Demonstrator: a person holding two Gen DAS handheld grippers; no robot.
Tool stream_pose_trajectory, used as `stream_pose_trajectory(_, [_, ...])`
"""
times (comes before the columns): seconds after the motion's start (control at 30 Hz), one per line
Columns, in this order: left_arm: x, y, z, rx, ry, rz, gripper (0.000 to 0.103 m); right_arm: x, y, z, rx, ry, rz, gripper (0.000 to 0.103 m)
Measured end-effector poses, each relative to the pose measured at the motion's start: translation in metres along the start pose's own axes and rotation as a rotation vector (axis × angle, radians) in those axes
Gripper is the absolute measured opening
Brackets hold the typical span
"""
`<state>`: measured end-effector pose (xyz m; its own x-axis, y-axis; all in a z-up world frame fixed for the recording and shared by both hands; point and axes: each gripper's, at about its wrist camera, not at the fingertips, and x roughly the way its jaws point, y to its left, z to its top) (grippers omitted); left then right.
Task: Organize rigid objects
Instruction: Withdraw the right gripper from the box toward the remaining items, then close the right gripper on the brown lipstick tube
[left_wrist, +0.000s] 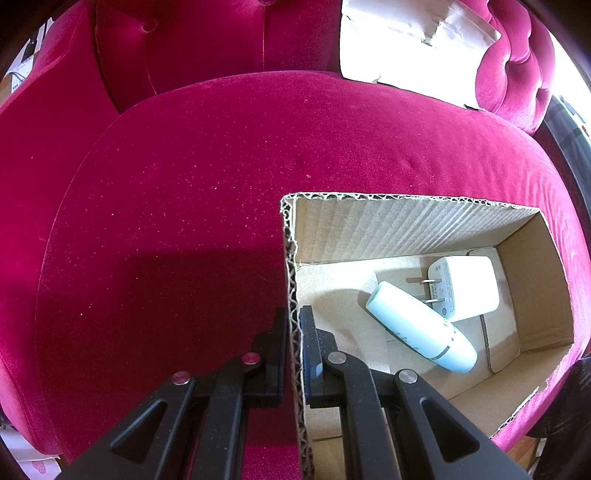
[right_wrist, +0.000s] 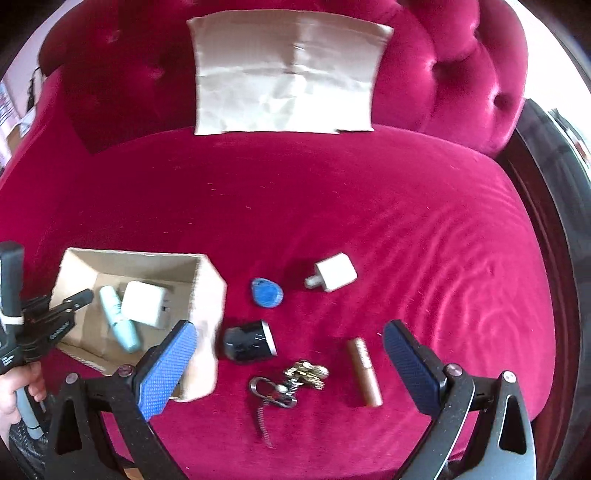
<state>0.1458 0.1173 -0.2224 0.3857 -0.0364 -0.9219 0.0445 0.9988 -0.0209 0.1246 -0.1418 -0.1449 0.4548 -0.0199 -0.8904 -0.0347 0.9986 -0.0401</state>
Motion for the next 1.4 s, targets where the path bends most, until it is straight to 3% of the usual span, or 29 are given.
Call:
stream_pose_trajectory(0.57, [0.002, -0.001, -0.002, 0.006, -0.003, 0.005, 0.006, 0.049, -0.067, -0.034, 0.137, 0.08, -0.088, 0.103])
stream_pose_trajectory(0.97, [0.0, -0.003, -0.001, 0.009, -0.003, 0.005, 0.006, 0.076, -0.083, -0.058, 0.17, 0.146, -0.141, 0.103])
stream_pose_trajectory(1.27, [0.0, -0.003, -0.001, 0.009, -0.003, 0.004, 0.006, 0.082, -0.084, -0.064, 0.188, 0.153, -0.128, 0.102])
stream_pose_trajectory(1.33, [0.0, -0.003, -0.001, 0.009, -0.003, 0.004, 0.006, 0.082, -0.082, -0.064, 0.186, 0.157, -0.118, 0.1])
stream_pose_trajectory(1.4, [0.0, -0.003, -0.001, 0.01, -0.003, 0.005, 0.006, 0.084, -0.077, -0.061, 0.185, 0.156, -0.115, 0.09])
